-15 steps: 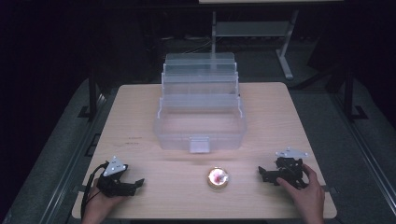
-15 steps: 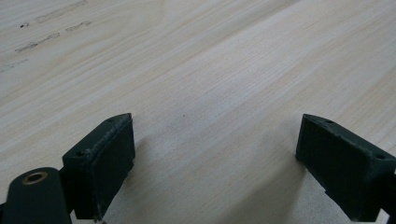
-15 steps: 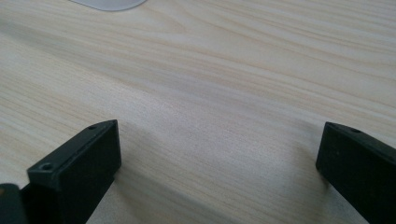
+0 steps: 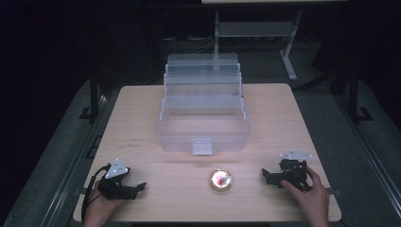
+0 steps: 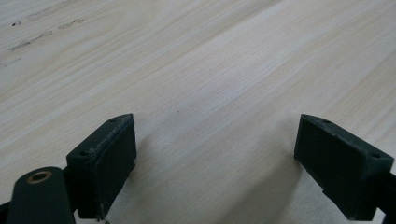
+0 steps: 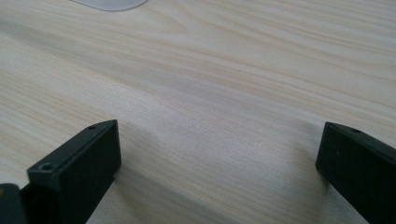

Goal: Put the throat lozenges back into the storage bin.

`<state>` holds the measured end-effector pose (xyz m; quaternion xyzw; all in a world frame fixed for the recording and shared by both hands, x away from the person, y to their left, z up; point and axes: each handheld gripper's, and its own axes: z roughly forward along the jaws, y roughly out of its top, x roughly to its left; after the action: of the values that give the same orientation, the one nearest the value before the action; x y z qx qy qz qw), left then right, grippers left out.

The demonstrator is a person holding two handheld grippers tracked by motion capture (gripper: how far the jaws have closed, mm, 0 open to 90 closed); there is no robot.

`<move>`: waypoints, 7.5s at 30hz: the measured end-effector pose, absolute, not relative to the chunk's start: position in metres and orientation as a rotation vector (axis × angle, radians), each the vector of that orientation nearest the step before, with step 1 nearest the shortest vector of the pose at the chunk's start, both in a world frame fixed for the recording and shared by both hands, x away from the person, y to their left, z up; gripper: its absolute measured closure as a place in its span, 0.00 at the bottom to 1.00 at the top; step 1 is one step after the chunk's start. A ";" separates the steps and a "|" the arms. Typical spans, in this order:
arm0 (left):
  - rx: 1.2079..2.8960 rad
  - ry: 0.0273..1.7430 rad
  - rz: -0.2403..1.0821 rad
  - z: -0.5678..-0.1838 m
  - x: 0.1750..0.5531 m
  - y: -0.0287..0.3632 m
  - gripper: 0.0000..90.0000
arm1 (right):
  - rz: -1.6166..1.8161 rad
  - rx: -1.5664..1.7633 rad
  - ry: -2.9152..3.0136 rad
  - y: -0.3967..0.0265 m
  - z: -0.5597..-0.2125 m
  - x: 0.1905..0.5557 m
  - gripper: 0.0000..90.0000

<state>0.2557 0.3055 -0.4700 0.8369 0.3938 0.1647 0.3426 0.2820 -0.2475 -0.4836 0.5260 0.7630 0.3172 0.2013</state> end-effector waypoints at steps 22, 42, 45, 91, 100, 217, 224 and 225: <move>2.210 0.966 0.404 -0.455 0.255 0.292 0.14 | 0.884 1.474 2.131 -0.247 -0.483 0.282 0.00; 2.249 0.879 0.349 -0.444 0.255 0.268 0.14 | 0.887 1.471 2.131 -0.247 -0.484 0.282 0.00; 2.257 0.863 0.341 -0.441 0.255 0.265 0.14 | 0.887 1.472 2.130 -0.247 -0.484 0.282 0.00; 2.419 0.691 0.185 -0.419 0.277 0.200 0.15 | 0.886 1.470 2.131 -0.247 -0.484 0.282 0.00; 2.447 0.653 0.159 -0.415 0.280 0.184 0.15 | 0.886 1.469 2.131 -0.248 -0.484 0.282 0.00; 2.775 0.167 0.011 -0.447 0.312 0.020 0.22 | 0.887 1.469 2.131 -0.247 -0.484 0.282 0.00; 2.750 0.195 0.011 -0.439 0.314 0.028 0.22 | 0.886 1.471 2.131 -0.247 -0.483 0.282 0.00; 2.746 0.199 0.010 -0.437 0.314 0.029 0.22 | 0.886 1.471 2.131 -0.247 -0.483 0.282 0.00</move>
<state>0.3140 0.0293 -0.4366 0.9786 0.0711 0.0034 0.1932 0.2821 -0.2474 -0.4835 0.5266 0.7626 0.3173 0.2011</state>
